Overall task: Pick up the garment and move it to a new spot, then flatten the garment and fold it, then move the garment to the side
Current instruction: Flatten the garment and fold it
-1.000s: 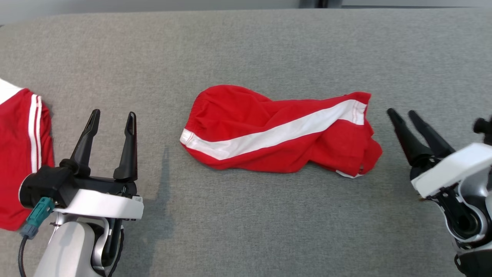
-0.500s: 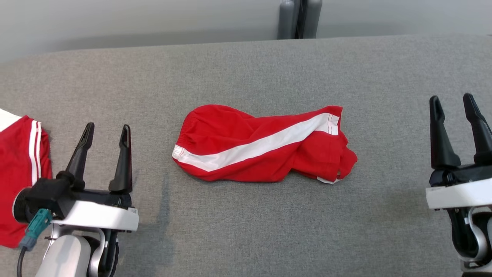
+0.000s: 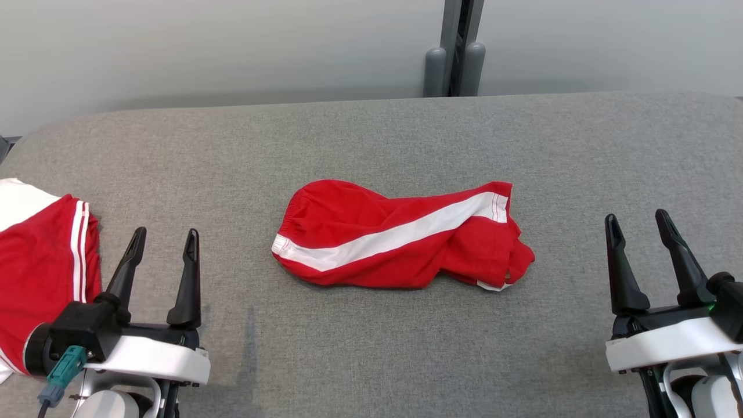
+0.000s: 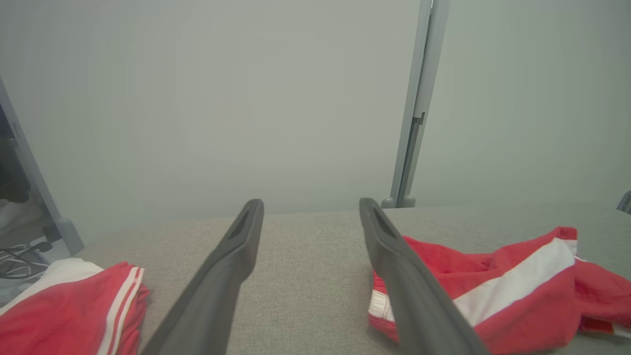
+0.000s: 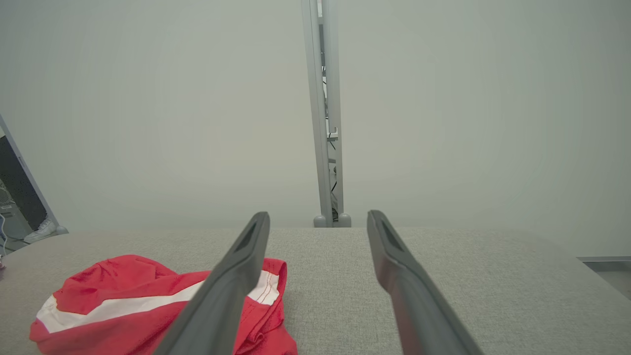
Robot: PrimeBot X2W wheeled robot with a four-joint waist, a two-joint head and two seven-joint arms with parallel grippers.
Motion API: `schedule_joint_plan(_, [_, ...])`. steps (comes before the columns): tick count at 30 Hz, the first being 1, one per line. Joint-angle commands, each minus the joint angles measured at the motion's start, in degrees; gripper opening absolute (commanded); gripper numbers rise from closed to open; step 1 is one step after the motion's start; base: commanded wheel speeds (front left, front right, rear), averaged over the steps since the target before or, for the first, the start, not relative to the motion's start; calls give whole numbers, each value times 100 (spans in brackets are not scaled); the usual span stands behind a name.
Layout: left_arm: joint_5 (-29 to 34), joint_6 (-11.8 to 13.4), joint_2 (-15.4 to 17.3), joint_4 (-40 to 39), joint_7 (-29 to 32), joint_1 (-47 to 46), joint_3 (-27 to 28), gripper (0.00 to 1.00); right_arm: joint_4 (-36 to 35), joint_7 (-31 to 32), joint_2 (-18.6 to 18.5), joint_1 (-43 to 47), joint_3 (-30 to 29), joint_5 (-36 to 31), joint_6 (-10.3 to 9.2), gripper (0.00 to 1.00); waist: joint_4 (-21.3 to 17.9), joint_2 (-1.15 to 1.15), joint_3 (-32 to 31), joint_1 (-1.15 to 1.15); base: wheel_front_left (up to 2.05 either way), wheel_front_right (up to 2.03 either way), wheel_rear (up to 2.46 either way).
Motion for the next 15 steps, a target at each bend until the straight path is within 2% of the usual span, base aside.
schedule_joint_plan(1, [-23, 38, 27, -16, 21, 49, -11, 100, 12, 16, -8, 63, -4, -25, 3, 100, -10, 0, -19, 0, 0, 0, 0])
schedule_joint_plan(15, [-46, 19, 80, -17, 78, -154, -81, 100, 50, 124, 36, 10, 11, 14, 2, 100, -40, 0, 66, 0, 0, 0, 0])
